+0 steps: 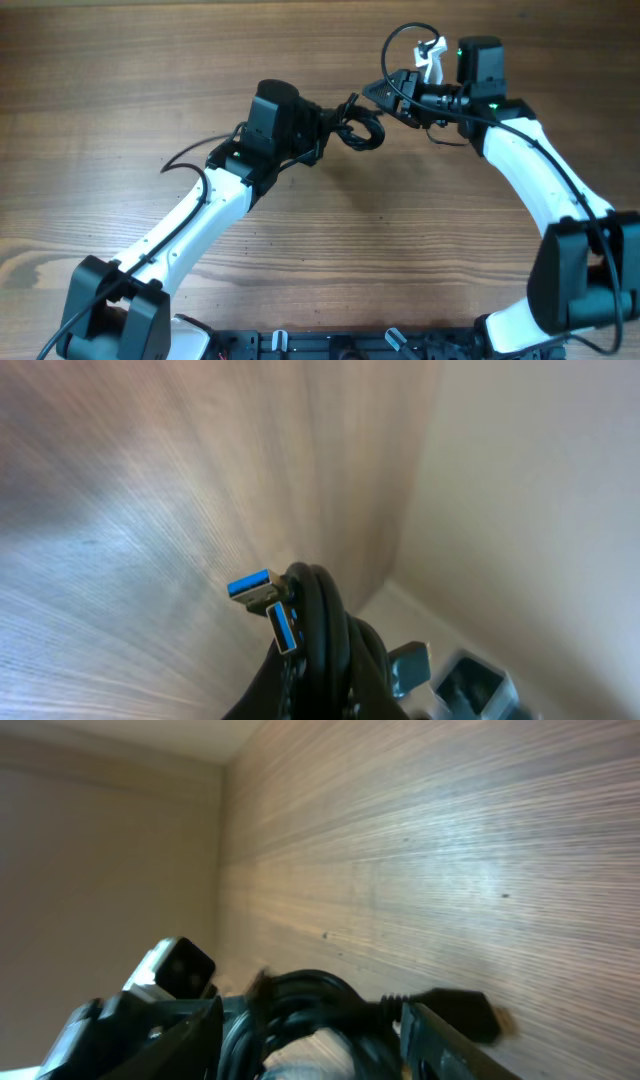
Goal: Untangle cables
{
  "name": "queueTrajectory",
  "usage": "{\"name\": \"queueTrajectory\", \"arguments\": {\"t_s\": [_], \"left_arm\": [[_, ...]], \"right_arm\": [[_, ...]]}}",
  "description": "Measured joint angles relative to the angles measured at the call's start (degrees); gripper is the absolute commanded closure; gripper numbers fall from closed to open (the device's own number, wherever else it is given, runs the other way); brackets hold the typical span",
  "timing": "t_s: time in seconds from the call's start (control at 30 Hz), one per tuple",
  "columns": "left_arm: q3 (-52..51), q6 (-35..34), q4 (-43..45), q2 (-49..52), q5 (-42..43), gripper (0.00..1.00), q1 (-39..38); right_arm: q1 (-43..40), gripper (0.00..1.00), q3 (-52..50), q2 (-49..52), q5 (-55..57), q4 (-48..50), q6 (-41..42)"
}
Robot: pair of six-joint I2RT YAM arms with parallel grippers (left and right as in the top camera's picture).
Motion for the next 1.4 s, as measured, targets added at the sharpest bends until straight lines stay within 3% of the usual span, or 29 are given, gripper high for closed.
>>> {"name": "queueTrajectory", "arguments": {"t_s": [0.23,0.37,0.6,0.97,1.4], "left_arm": [[0.02,-7.91,-17.38,0.02,-5.38,0.96,0.0],[0.02,-10.32,-17.81,0.02,-6.43,0.96,0.0],[0.02,-12.39,-18.08,0.02,-8.2,0.96,0.0],[0.02,-12.57,-20.83,0.02,-8.5,0.96,1.14],[0.02,-12.81,-21.05,0.09,-9.86,0.96,2.19]], "right_arm": [[1.14,0.33,0.24,-9.79,8.81,-12.26,-5.62],[6.75,0.33,0.26,-9.97,10.16,-20.31,-9.66],[17.0,0.34,0.26,-9.84,13.11,-24.55,-11.08],[23.06,0.43,0.26,-5.84,26.71,-23.87,-4.26],[23.17,0.47,0.26,-1.6,25.86,-17.68,-0.66]]}}
